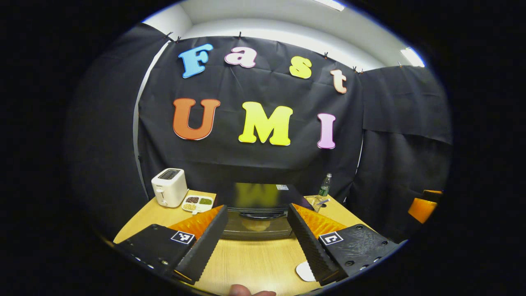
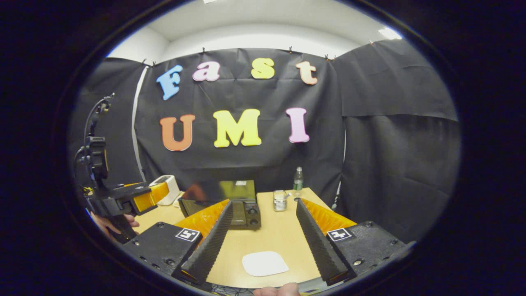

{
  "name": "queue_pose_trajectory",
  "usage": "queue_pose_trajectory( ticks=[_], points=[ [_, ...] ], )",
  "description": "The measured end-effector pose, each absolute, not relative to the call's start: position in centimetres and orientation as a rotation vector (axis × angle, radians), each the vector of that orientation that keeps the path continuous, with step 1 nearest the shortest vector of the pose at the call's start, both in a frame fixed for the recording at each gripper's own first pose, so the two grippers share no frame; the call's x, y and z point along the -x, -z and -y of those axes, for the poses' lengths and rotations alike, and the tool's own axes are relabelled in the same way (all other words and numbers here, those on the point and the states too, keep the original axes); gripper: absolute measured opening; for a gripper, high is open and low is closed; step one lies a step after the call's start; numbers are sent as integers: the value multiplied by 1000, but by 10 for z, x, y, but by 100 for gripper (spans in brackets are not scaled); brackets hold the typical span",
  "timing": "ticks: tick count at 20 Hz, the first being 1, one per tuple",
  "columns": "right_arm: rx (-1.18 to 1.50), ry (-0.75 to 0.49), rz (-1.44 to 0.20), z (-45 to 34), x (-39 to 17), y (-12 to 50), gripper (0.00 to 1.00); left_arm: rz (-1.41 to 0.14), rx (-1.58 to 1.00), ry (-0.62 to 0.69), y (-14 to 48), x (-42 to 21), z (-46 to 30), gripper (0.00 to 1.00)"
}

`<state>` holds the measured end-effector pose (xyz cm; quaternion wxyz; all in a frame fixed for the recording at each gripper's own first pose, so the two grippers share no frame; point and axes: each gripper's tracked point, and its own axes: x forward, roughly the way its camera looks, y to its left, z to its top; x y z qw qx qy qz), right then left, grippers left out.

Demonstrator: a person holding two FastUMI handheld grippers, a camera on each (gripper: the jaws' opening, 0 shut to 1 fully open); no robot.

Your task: Open the electric oven with the left hand, put the food in, and close the electric oven.

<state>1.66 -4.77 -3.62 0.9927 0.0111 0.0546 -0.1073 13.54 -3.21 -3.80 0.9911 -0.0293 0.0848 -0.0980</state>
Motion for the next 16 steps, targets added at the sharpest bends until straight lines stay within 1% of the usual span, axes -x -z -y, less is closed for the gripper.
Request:
queue_pose_trajectory(
  ticks=[3, 8, 11, 16],
  points=[
    [-16, 196, -64, 26, -6, 14, 96, -131, 42, 200, 5, -97, 13, 94],
    [-17, 172, -42, 5, 25, -3, 96, -69, 20, 172, -32, -42, -10, 94],
    [-13, 149, -27, -5, 43, -8, 96, -29, 7, 150, -42, -12, -14, 94],
    [2, 126, -32, 0, 70, -2, 96, -14, 55, 121, -40, 32, -1, 94]
  ],
)
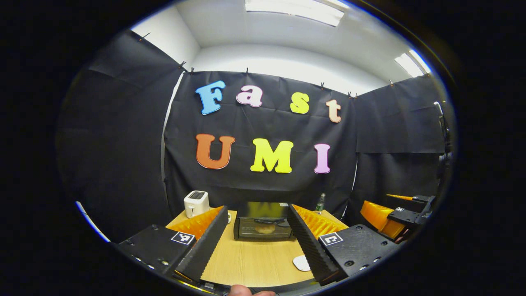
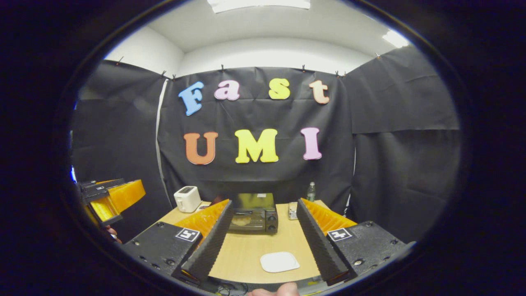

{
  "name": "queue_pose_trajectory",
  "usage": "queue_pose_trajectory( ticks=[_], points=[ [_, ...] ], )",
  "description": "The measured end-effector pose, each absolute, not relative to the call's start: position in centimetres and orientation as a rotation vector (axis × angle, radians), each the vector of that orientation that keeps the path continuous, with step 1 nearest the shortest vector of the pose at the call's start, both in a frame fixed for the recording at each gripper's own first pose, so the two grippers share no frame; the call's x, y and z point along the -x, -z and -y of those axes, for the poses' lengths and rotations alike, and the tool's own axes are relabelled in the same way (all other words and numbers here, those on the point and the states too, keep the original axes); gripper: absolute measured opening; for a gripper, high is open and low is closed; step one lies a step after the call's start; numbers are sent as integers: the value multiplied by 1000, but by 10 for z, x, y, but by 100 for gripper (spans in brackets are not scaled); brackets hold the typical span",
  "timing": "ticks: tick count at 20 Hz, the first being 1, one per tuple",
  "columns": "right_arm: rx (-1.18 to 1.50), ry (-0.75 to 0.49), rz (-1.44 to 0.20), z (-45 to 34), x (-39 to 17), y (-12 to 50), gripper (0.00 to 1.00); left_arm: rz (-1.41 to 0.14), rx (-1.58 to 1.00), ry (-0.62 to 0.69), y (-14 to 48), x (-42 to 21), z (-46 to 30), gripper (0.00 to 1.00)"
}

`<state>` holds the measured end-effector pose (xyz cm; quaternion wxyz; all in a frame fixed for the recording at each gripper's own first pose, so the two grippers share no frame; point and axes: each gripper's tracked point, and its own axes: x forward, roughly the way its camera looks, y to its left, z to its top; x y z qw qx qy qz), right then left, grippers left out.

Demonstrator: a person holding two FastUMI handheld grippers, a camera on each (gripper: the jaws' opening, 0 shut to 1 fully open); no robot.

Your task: Open the electric oven with the left hand, put the food in, and close the electric oven.

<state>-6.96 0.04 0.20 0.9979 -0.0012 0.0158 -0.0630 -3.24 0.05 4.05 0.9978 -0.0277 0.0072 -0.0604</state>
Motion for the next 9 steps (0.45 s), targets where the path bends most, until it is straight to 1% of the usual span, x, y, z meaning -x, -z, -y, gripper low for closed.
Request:
queue_pose_trajectory(
  ticks=[6, 9],
  points=[
    [-11, 94, -57, 9, 106, 16, 96, -45, 50, 93, -28, 77, 15, 94],
    [-16, 86, -76, 13, 112, 23, 96, -71, 48, 88, -20, 88, 22, 94]
  ],
)
